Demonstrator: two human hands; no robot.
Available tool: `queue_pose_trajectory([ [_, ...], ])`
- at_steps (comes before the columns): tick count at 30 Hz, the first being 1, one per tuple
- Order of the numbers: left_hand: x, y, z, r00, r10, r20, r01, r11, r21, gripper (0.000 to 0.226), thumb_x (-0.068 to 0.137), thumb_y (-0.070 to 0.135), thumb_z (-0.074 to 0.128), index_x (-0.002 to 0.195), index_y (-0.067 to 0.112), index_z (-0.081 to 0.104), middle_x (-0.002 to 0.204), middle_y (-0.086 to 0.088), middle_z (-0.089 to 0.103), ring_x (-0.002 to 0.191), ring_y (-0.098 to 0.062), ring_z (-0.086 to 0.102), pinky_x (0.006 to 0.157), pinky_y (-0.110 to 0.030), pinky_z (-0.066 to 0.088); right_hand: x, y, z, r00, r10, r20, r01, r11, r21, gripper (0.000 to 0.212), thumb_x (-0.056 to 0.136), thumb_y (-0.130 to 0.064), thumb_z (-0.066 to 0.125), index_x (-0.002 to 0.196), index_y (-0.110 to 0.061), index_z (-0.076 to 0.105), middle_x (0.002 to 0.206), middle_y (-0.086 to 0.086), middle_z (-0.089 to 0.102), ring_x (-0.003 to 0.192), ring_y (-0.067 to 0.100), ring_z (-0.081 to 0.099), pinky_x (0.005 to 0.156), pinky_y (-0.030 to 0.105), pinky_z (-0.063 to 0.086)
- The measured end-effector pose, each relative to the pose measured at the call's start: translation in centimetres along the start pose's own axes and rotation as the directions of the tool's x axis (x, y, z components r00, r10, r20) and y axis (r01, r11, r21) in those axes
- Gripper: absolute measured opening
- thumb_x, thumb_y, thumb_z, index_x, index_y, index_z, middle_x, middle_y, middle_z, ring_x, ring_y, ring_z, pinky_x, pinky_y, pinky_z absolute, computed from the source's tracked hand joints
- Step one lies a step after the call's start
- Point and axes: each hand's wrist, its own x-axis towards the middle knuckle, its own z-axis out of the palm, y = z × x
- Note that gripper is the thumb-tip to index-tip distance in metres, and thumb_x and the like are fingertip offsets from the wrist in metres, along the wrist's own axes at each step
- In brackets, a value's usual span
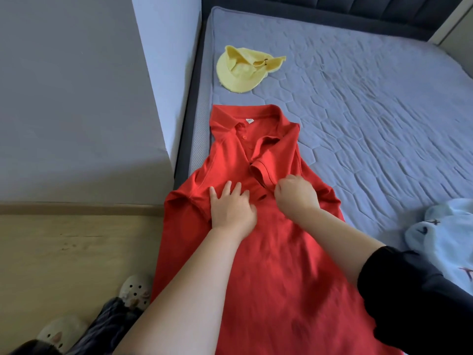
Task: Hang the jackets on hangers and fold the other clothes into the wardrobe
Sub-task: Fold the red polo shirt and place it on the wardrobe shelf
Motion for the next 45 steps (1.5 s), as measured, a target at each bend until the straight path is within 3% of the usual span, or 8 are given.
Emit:
queue_pose_trajectory([
  [7, 0.4, -2.2, 0.4, 0.994, -0.107, -0.026, 0.108, 0.993, 0.056, 0.058, 0.1, 0.036, 0.032, 0.153, 0.029, 0.01, 0.161, -0.002, -0.003, 0.148, -0.023, -0.009, 0.116, -0.053, 0.001, -0.9, -0.7, 1.6, 0.922, -0.16, 0.353, 0.105, 0.98, 0.171, 0.052, 0.101, -0.035, 0.034, 0.149, -0.015, 0.031, 0.158, 0.002, 0.024, 0.145, 0.02, 0.021, 0.116, 0.041, 0.017],
  [12, 0.1, -2.3, 1.6, 0.992, -0.126, -0.018, 0.127, 0.989, 0.081, 0.06, 0.1, 0.041, 0.028, 0.153, 0.031, 0.002, 0.161, 0.0, -0.01, 0.146, -0.022, -0.017, 0.115, -0.054, -0.006, 0.7, -1.6, -0.2, 0.974, 0.004, -0.225, 0.085, 0.919, 0.385, 0.038, 0.095, -0.023, 0.041, 0.125, -0.006, 0.057, 0.136, 0.016, 0.053, 0.128, 0.032, 0.046, 0.104, 0.042, 0.034],
  [17, -0.2, -2.6, 1.8, 0.993, -0.117, -0.027, 0.118, 0.99, 0.078, 0.061, 0.099, 0.043, 0.03, 0.153, 0.03, 0.006, 0.161, 0.001, -0.009, 0.147, -0.021, -0.015, 0.114, -0.055, -0.005, 0.2, -2.1, 1.9, 0.897, -0.224, 0.381, 0.19, 0.974, 0.126, 0.059, 0.101, -0.043, 0.032, 0.153, -0.017, 0.019, 0.161, -0.002, 0.007, 0.148, 0.016, 0.006, 0.118, 0.045, 0.006],
  [21, 0.7, -2.1, 0.2, 0.986, -0.136, -0.094, 0.137, 0.991, 0.003, 0.053, 0.097, 0.039, 0.037, 0.147, 0.025, 0.032, 0.159, -0.003, 0.016, 0.147, -0.024, 0.004, 0.114, -0.058, 0.005, 1.3, -1.6, 0.2, 0.991, -0.13, 0.033, 0.101, 0.883, 0.458, 0.03, 0.097, -0.025, 0.046, 0.112, -0.011, 0.068, 0.141, 0.009, 0.052, 0.13, 0.025, 0.045, 0.105, 0.032, 0.033],
  [27, 5.2, -3.8, -2.9, 0.935, -0.269, -0.23, 0.216, 0.948, -0.233, 0.045, 0.091, 0.023, 0.05, 0.136, 0.016, 0.048, 0.144, -0.007, 0.04, 0.134, -0.027, 0.033, 0.112, -0.047, 0.026, 5.5, 1.8, -1.2, 0.951, 0.28, -0.132, -0.144, 0.779, 0.611, 0.029, 0.091, -0.012, 0.053, 0.117, 0.0, 0.061, 0.126, 0.018, 0.056, 0.121, 0.032, 0.047, 0.104, 0.03, 0.029],
  [34, 11.5, -5.6, -5.3, 0.889, -0.456, 0.047, 0.37, 0.653, -0.661, 0.065, 0.09, 0.034, 0.06, 0.143, 0.007, 0.035, 0.142, -0.013, 0.046, 0.13, -0.03, 0.044, 0.102, -0.034, 0.036, 12.7, 4.6, -0.9, 0.761, 0.498, 0.415, -0.58, 0.237, 0.78, 0.072, 0.088, -0.041, 0.063, 0.143, -0.002, 0.037, 0.14, 0.013, 0.048, 0.124, 0.027, 0.051, 0.107, 0.038, 0.04],
  [37, 13.0, -6.8, -5.7, 0.881, -0.458, 0.119, 0.416, 0.631, -0.654, 0.05, 0.087, 0.032, 0.064, 0.127, 0.004, 0.056, 0.127, -0.013, 0.059, 0.12, -0.03, 0.054, 0.095, -0.031, 0.041, 13.7, 4.8, -0.7, 0.712, 0.479, 0.514, -0.576, -0.021, 0.817, 0.024, 0.085, -0.025, 0.071, 0.095, -0.004, 0.065, 0.095, 0.011, 0.068, 0.075, 0.02, 0.066, 0.075, 0.034, 0.056],
  [45, 12.6, -6.0, -7.4, 0.881, -0.416, 0.226, 0.437, 0.533, -0.724, 0.027, 0.085, 0.036, 0.065, 0.091, 0.01, 0.065, 0.092, -0.008, 0.065, 0.09, -0.027, 0.063, 0.073, -0.027, 0.047, 12.8, 4.5, -3.0, 0.773, 0.367, 0.518, -0.491, -0.172, 0.854, 0.021, 0.084, 0.007, 0.058, 0.076, -0.012, 0.061, 0.058, 0.003, 0.065, 0.047, 0.012, 0.062, 0.052, 0.022, 0.054],
])
